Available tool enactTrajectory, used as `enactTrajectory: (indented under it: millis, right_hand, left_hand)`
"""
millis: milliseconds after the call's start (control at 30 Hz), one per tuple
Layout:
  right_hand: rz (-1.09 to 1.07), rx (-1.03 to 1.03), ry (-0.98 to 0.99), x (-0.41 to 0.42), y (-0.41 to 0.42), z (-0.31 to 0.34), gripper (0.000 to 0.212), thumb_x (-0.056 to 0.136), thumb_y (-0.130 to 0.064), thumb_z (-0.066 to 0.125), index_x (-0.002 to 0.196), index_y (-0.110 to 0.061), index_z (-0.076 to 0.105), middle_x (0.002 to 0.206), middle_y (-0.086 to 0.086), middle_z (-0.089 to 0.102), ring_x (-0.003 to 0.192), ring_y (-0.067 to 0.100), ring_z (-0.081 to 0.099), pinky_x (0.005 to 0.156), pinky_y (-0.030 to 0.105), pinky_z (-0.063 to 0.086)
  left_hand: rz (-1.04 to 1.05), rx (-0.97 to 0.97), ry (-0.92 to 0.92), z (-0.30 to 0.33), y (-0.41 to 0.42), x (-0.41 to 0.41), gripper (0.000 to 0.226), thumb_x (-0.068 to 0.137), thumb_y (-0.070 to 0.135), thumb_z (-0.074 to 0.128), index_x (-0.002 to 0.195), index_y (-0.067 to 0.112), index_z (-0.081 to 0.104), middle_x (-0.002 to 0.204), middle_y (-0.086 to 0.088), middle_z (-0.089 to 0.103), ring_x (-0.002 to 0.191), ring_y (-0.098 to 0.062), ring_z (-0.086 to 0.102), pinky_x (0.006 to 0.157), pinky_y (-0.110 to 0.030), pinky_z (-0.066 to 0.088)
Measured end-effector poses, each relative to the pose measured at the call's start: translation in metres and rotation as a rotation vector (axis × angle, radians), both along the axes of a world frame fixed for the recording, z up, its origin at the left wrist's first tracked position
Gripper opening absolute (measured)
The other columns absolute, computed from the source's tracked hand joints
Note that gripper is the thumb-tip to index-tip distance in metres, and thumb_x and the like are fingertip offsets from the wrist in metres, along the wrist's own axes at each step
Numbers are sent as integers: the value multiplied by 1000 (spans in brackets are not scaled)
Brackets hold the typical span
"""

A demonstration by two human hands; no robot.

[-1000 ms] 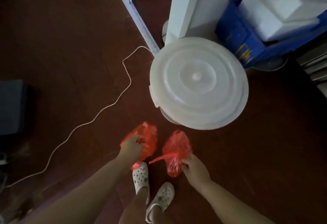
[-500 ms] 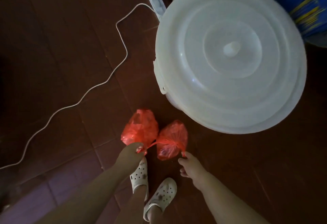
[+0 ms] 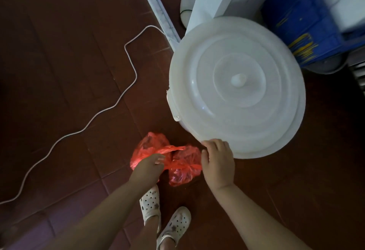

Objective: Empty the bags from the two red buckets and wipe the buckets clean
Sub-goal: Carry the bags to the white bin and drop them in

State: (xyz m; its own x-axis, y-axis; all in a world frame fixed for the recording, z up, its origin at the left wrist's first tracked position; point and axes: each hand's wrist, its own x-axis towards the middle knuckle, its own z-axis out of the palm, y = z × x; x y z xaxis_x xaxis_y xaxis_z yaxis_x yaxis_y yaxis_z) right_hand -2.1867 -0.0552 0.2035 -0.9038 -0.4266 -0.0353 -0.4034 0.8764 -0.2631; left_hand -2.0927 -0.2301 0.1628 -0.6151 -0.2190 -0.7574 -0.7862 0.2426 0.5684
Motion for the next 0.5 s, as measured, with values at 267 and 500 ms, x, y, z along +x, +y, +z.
enactTrajectory:
  millis: [267,500]
  right_hand:
    - [-105,312,31,-33,-19,-1,39,61,-23,85,87,-9,59,89,9,59,81,27,56,67,37,46]
    - [-4,303,-53,-45,-9,12,31,69,-29,80,87,-12,62,82,4,61,77,23,58,67,33,45]
  left_hand:
    - [31,16,97,24,-7,-26,21,91,13,53,104,23,66,102,7,63,81,-12,55,70,-23,38]
    - [90,28,141,44,3,-57,21,91,16,57,109,21,67,103,3,68,92,-14,62,74,-23,45]
